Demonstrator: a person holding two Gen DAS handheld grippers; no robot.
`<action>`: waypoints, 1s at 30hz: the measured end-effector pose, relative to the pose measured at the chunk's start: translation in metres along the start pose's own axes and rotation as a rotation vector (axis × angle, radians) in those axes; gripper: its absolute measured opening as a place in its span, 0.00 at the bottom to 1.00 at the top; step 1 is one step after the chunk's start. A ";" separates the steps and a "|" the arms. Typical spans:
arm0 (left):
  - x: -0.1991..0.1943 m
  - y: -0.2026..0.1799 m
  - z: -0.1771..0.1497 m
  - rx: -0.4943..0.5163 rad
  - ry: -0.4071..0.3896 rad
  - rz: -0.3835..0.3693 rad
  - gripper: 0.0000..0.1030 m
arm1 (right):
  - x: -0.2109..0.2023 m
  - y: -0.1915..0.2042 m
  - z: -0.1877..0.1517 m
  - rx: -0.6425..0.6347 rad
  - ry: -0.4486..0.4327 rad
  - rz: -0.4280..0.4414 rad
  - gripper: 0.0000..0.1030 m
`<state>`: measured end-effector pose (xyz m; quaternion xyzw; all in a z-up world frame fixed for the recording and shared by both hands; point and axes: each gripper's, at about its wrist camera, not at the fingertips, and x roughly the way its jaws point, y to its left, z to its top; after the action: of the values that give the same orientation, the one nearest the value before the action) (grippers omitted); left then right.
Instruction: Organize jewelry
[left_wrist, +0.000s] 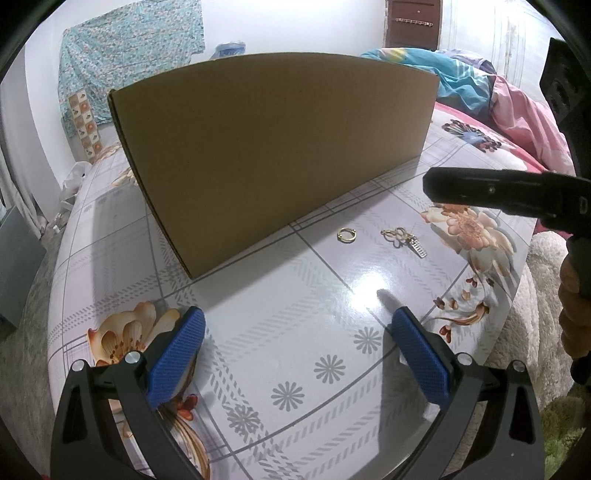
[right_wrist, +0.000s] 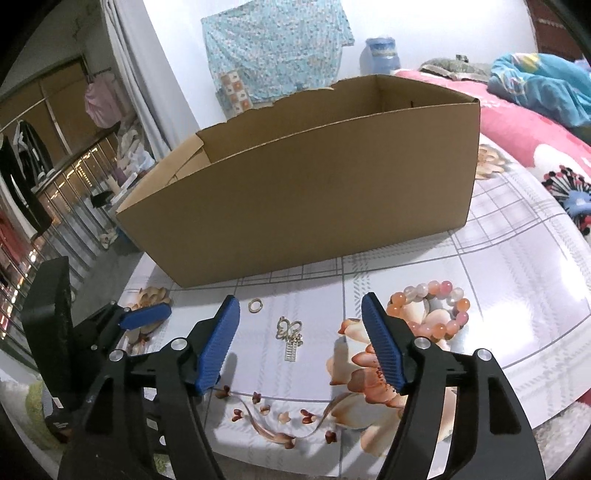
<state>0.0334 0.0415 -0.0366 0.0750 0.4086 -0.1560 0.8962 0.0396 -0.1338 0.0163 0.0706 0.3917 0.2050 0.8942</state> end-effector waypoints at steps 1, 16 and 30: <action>0.000 0.000 0.000 0.001 0.000 0.000 0.96 | 0.000 0.000 0.000 0.000 -0.001 -0.001 0.64; 0.001 0.000 0.000 0.001 0.001 -0.001 0.96 | -0.003 0.000 0.000 -0.002 0.006 0.010 0.86; 0.001 0.000 0.000 0.001 0.002 0.000 0.96 | -0.003 0.004 0.001 -0.029 0.013 -0.071 0.92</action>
<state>0.0339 0.0410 -0.0370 0.0753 0.4095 -0.1562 0.8957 0.0374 -0.1318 0.0202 0.0424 0.3968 0.1791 0.8993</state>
